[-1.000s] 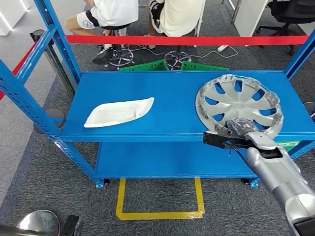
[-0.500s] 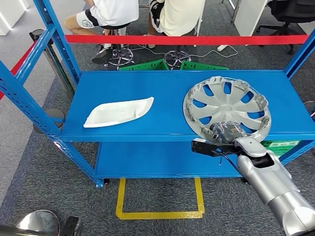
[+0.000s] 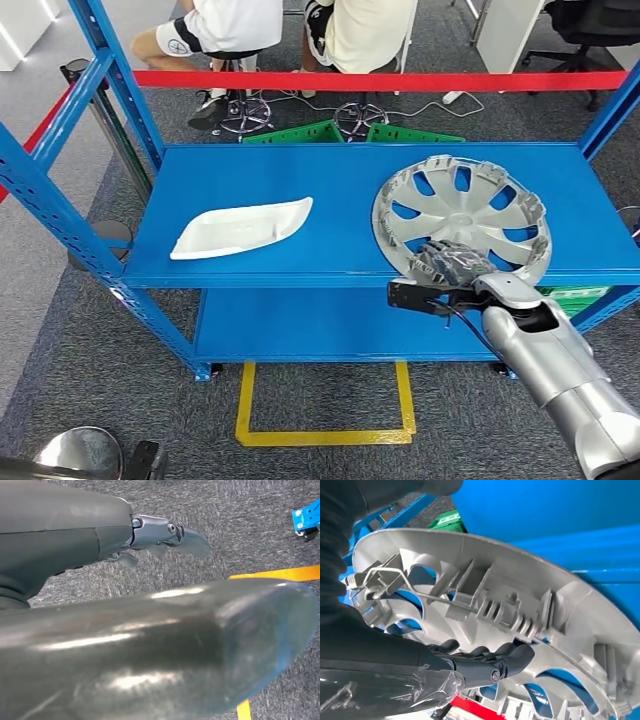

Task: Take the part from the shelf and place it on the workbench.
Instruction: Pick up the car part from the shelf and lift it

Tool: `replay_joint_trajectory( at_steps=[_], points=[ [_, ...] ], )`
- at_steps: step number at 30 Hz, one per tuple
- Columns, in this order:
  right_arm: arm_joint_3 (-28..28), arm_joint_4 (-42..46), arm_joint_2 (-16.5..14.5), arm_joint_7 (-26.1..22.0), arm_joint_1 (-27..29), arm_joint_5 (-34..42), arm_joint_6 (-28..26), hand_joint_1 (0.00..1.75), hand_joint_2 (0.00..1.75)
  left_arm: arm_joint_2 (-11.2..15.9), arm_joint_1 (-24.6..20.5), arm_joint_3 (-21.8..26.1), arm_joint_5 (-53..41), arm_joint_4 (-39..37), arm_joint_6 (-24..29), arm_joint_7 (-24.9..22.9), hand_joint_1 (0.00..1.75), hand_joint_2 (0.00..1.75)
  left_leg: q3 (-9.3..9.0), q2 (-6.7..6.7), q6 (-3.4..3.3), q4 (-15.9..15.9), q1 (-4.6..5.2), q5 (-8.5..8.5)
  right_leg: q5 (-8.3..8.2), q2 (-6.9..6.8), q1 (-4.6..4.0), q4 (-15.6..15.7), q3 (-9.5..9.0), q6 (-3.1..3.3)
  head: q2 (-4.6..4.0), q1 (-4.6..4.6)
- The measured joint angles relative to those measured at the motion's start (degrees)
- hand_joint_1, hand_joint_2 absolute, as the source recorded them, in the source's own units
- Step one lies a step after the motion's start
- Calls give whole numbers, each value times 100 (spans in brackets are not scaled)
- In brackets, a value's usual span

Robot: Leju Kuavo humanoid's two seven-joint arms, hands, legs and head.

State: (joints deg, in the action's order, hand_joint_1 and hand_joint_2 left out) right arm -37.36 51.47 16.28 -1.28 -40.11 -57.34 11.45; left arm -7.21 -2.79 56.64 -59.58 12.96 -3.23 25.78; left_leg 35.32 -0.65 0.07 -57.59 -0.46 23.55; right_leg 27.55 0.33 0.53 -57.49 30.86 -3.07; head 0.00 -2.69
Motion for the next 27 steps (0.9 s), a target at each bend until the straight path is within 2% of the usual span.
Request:
replay_joint_trajectory(
  at_steps=[14, 18, 23, 24, 25, 27],
  points=[
    [-164, 28, 2, 172, 27, 155, 76, 0, 175, -3, 1, 56, -40, 0, 31, -8, 0, 0, 1, 1, 0, 0, -1, 0, 0, 1, 0, 0, 4, 0, 0, 0],
    [-202, 27, 0, 446, 149, -79, -293, 0, 175, -13, 0, 72, -91, 0, 37, -4, 0, 0, 1, 0, 0, 0, -1, 0, 1, 0, 0, 0, 4, 1, 0, -1],
    [-146, 25, 0, 711, 511, -535, -1086, 0, 175, -39, 0, 88, -181, 0, 74, 0, 0, 0, 2, 0, 0, 0, 0, 1, 2, 0, 0, 0, 3, 2, 0, -1],
    [-121, 25, 0, 742, 564, -614, -1187, 10, 175, -44, -1, 95, -190, 0, 79, 0, 0, 0, 2, 0, 0, 0, 0, 1, 2, 0, 0, 0, 4, 2, 0, -1],
    [-87, 26, -1, 765, 607, -697, -1265, 48, 175, -46, -1, 102, -200, 0, 83, -1, 0, 0, 2, 0, 0, 0, -1, 1, 2, -1, 0, 0, 4, 2, 0, -1],
    [1, 26, -10, 825, 695, -897, -1396, 134, 175, -51, -2, 113, -219, 0, 95, -3, 0, 0, 2, -1, 0, 0, -1, 1, 4, -4, 0, 0, 3, 4, 0, -1]
  ],
)
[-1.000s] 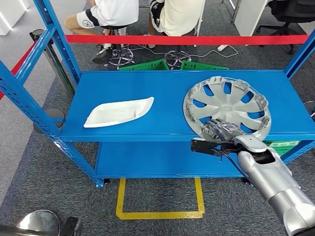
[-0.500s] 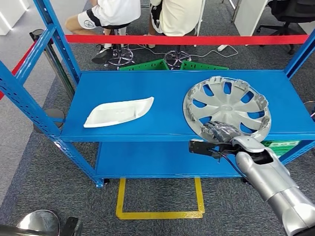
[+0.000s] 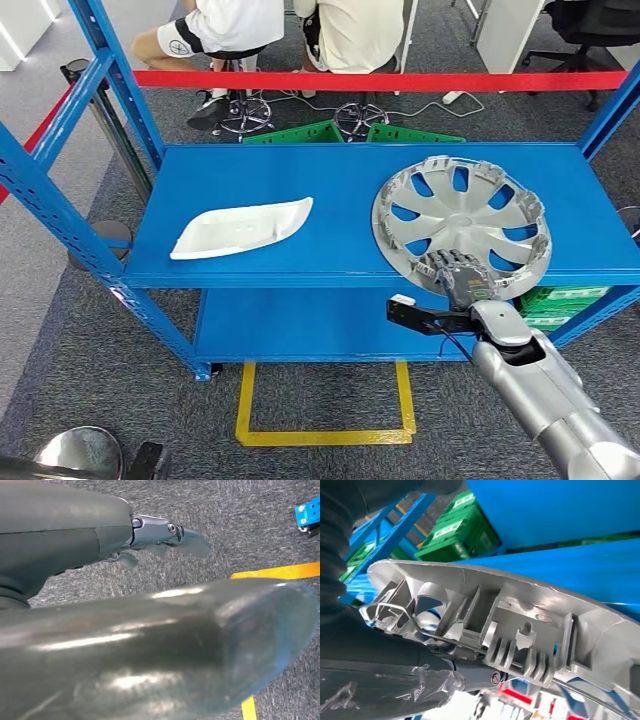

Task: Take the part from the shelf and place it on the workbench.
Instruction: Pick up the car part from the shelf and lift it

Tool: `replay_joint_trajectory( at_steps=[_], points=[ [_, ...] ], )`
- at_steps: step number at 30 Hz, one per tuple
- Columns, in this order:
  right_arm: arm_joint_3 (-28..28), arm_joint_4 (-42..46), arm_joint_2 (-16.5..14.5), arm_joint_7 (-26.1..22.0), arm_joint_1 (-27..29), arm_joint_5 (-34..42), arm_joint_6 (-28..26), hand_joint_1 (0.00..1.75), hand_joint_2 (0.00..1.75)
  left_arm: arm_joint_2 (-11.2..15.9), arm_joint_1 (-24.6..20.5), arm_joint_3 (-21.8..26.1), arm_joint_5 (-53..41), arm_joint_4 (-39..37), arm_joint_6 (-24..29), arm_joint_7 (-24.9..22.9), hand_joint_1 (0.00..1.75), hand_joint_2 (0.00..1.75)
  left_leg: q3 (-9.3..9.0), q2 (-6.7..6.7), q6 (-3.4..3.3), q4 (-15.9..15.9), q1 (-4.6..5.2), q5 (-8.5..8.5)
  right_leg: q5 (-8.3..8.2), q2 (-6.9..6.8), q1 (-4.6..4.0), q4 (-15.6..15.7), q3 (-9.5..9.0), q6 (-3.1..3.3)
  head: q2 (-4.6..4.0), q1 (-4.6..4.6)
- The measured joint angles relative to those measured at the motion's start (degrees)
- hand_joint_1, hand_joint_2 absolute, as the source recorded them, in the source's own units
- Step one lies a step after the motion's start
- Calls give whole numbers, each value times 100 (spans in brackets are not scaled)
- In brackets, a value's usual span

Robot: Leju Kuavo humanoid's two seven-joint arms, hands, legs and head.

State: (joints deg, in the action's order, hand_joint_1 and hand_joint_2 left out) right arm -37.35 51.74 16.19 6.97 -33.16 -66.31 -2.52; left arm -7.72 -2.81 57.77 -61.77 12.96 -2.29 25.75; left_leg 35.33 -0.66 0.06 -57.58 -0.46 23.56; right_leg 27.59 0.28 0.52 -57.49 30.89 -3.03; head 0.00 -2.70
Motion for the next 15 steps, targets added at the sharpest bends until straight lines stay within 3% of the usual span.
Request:
replay_joint_trajectory(
  at_steps=[1, 2, 8, 15],
  points=[
    [58, 1, -10, 37, 50, -116, -74, 168, 175, -2, 0, 4, -7, 0, 8, -2, 0, 0, 0, -1, 0, 0, 0, 0, 1, -2, 0, 0, -1, 1, 0, 0],
    [119, 2, -21, 73, 101, -225, -147, 174, 175, -3, 0, 7, -12, 0, 16, -3, 0, 0, 0, -1, 0, 0, 0, 0, 1, -3, 0, 0, -1, 1, 0, 0],
    [518, 96, -93, 146, 420, -729, -531, 175, 175, -16, 0, 41, -69, 0, 34, -5, 0, 0, 0, -1, 0, 0, 1, 0, 1, -3, 0, 0, -3, 1, 0, 0],
    [761, 224, -150, 122, 593, -843, -610, 175, 175, -31, -3, 48, -93, 0, 44, -5, 0, 0, -1, -2, 0, 0, 0, -1, 1, -5, 0, 0, -2, 1, 0, 1]
  ],
)
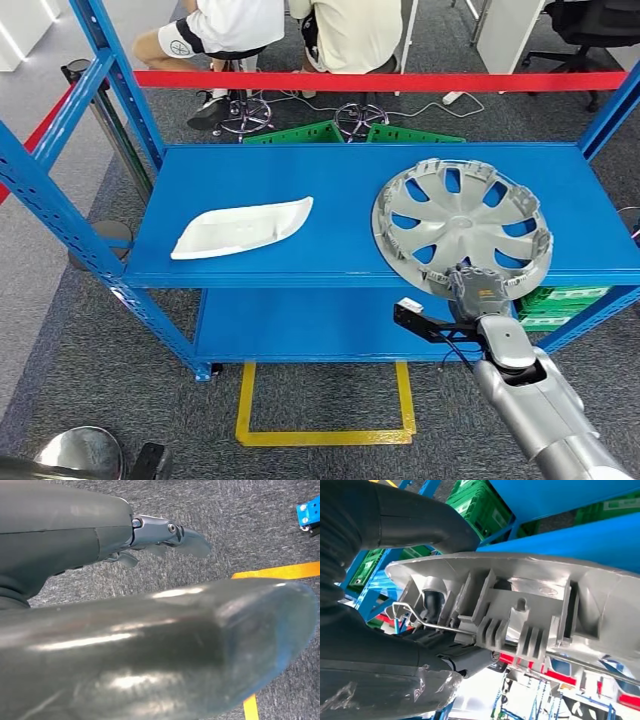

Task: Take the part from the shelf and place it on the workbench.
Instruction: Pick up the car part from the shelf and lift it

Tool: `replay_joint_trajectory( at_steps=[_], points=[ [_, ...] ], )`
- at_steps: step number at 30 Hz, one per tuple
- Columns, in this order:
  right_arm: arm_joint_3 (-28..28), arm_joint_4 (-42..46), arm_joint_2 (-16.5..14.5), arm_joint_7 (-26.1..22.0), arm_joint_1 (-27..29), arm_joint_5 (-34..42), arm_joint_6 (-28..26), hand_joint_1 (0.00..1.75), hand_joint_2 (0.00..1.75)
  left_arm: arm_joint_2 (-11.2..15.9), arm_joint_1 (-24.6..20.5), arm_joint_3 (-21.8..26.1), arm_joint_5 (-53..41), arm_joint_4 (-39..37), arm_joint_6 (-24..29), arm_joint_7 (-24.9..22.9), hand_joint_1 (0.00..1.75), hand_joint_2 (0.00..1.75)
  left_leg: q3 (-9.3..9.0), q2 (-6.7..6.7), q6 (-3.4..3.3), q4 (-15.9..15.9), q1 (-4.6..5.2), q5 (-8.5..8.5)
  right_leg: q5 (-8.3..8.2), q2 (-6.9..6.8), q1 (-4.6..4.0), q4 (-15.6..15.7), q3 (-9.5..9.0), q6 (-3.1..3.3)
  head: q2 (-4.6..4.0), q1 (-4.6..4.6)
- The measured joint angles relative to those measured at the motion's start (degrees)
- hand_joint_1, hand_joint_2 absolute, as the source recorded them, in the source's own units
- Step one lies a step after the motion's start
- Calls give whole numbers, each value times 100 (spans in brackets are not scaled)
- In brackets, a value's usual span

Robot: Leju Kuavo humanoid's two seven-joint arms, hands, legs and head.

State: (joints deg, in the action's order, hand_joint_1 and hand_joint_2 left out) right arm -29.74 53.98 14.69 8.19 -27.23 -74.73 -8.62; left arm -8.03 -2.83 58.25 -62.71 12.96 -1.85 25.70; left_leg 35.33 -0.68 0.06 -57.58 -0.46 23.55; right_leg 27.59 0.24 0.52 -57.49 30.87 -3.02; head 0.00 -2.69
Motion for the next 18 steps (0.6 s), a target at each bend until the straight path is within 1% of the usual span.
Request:
replay_joint_trajectory(
  at_steps=[11, 13, 18],
  points=[
    [375, 536, -92, -172, 401, -325, -46, 175, 175, -15, -4, 9, -92, 0, -1, 1, 0, 0, 1, -2, 0, 0, 0, 0, 1, -4, 0, 0, -1, 1, 0, 0],
    [432, 655, -97, -174, 490, -355, -160, 175, 175, -16, -5, 18, -94, 0, -4, 10, 0, 0, 1, -2, 0, 0, 0, 0, 1, -4, 0, 0, -1, 1, 0, 0],
    [645, 1119, -130, -172, 871, -473, -653, 175, 175, -27, -5, 103, -75, 0, -73, 81, 0, 0, 6, -3, 0, 0, 1, 0, 0, -4, 0, 0, 3, 0, 0, 0]
  ],
)
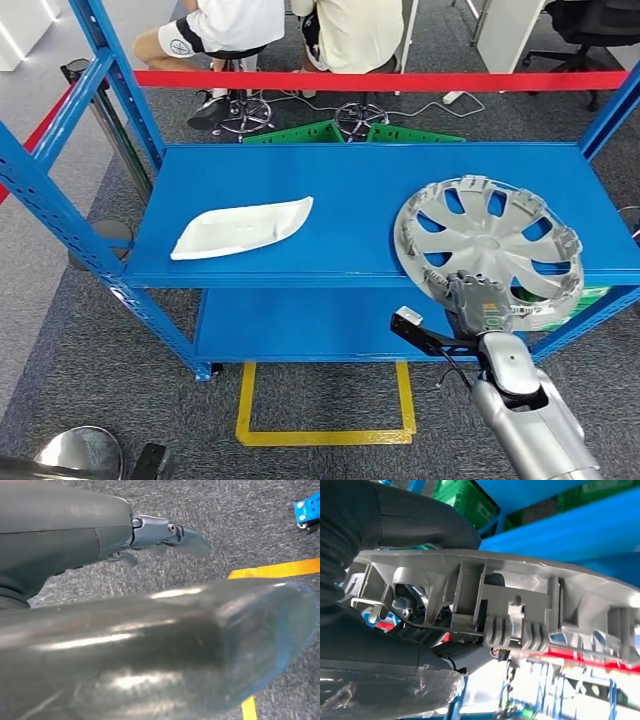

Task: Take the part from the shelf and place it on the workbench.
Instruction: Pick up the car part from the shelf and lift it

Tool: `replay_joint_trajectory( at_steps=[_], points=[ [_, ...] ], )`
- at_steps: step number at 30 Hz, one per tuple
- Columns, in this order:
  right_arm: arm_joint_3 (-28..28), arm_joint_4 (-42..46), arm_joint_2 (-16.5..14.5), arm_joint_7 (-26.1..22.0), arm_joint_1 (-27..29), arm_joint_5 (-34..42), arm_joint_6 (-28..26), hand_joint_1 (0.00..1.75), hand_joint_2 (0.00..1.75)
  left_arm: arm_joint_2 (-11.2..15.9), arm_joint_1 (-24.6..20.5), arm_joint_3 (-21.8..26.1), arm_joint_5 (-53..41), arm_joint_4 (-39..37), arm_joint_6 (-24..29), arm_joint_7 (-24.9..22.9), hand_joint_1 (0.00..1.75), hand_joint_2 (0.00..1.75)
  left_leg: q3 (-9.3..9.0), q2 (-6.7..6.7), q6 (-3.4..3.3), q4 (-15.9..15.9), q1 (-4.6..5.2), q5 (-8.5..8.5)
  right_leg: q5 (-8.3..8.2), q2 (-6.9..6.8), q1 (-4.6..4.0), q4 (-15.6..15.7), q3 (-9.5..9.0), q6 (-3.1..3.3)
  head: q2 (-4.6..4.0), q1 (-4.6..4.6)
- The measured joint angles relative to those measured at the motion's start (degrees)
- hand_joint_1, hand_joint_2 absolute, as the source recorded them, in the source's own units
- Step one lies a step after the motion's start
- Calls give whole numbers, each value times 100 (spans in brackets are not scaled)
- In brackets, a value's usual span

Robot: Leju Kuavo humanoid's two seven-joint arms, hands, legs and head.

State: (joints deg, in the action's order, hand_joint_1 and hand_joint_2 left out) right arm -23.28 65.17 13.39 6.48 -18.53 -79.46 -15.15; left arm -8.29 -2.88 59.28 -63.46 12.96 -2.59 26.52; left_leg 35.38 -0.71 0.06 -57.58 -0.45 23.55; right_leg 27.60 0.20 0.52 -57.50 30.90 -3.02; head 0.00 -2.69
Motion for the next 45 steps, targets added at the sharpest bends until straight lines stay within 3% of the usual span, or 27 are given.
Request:
replay_joint_trajectory(
  at_steps=[3, 7, 27, 35, 40, 43, 45],
  points=[
    [160, 387, -44, 11, 283, -172, -430, 175, 175, -12, 0, 54, 33, 0, -6, 47, 0, 0, 3, 0, 0, 0, 0, 1, 2, 0, 0, 0, 3, 2, 0, 0],
    [366, 993, -115, -16, 669, -416, -831, 175, 175, -28, 0, 123, 44, 0, 15, 76, 0, 175, 5, 0, 6, 1, 0, 5, 8, 2, -1, -2, 7, 9, 0, -1],
    [440, 2716, -176, -245, 1573, -866, -1048, 175, 175, -47, -4, 235, 37, 0, 116, 255, 0, 175, 9, 1, 11, 1, 0, 10, 13, 3, -1, -7, 17, 15, 0, -1],
    [402, 3089, -176, -557, 1842, -274, -1177, 175, 175, -48, -2, 286, -21, 0, 294, 165, 0, 175, 13, 0, -1, -2, 23, 20, 15, 0, 19, -1, 17, 4, 0, -1],
    [275, 3509, -176, -786, 2203, -109, -1302, 175, 175, -47, -3, 291, -91, 0, 351, 140, 0, 175, 13, 0, -47, -11, 70, 49, 29, 0, 65, 7, 13, -36, 0, -3],
    [213, 3702, -158, -836, 2357, -106, -1319, 175, 175, -48, -5, 293, -130, 0, 367, 123, 0, 175, -2, 7, -112, 34, 72, 11, 33, 6, 84, 19, 10, -91, 0, -3],
    [170, 3802, -127, -869, 2427, -94, -1348, 175, 175, -49, -10, 294, -163, 0, 374, 115, 0, 175, -18, 21, -156, 95, 41, -31, 263, 9, 76, -259, 133, -106, 0, 15]
  ],
)
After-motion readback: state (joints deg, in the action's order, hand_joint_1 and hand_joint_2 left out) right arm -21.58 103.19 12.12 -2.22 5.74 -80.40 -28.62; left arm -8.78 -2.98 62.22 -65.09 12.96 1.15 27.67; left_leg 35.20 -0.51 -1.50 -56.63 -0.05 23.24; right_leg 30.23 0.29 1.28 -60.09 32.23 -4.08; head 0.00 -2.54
